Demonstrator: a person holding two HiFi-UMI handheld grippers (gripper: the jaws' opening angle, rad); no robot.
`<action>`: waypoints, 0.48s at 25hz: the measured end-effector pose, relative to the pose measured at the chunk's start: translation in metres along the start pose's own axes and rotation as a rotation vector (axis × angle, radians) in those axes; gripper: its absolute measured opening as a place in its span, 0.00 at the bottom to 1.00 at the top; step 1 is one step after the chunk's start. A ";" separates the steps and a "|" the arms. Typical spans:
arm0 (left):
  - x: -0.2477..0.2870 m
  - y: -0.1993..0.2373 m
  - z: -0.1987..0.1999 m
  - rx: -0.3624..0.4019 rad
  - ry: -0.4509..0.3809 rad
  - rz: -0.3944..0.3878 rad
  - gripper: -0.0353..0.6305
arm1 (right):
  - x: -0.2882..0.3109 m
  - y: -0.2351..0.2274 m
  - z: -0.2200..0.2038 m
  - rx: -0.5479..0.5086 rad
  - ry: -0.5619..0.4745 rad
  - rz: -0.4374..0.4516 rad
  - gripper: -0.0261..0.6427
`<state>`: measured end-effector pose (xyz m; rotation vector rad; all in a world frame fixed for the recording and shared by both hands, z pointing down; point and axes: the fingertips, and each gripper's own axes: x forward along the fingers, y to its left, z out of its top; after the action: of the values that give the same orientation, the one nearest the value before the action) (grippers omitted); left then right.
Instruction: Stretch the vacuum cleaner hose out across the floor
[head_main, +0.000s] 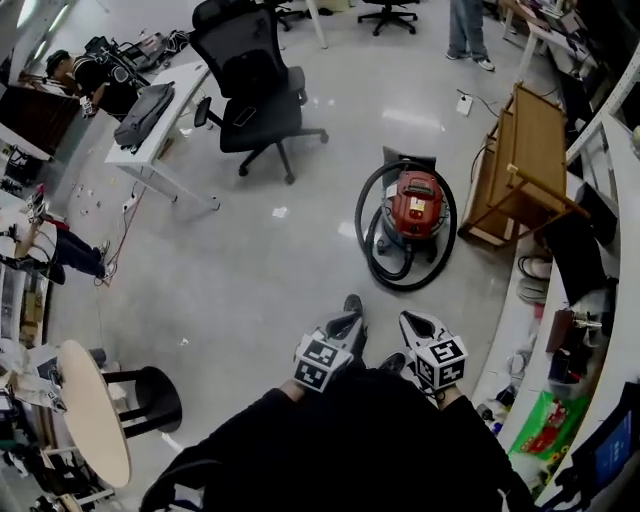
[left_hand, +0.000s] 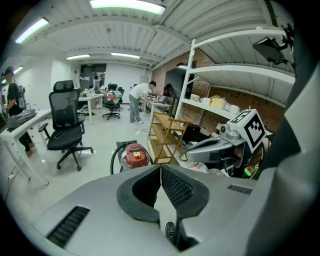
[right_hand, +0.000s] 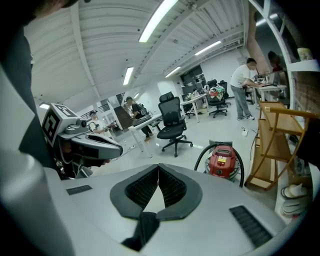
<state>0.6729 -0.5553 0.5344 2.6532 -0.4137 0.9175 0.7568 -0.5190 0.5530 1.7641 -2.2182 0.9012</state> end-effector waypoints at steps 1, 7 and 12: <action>0.011 0.000 0.005 0.007 0.004 -0.025 0.09 | 0.001 -0.010 0.002 0.010 -0.003 -0.020 0.06; 0.087 0.033 0.067 0.055 -0.019 -0.176 0.09 | 0.014 -0.076 0.039 0.030 0.000 -0.185 0.06; 0.133 0.069 0.133 0.132 -0.075 -0.295 0.09 | 0.039 -0.117 0.092 0.046 -0.019 -0.317 0.06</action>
<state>0.8204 -0.6898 0.5319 2.7730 0.0261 0.7787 0.8754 -0.6157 0.5385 2.0749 -1.8641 0.8713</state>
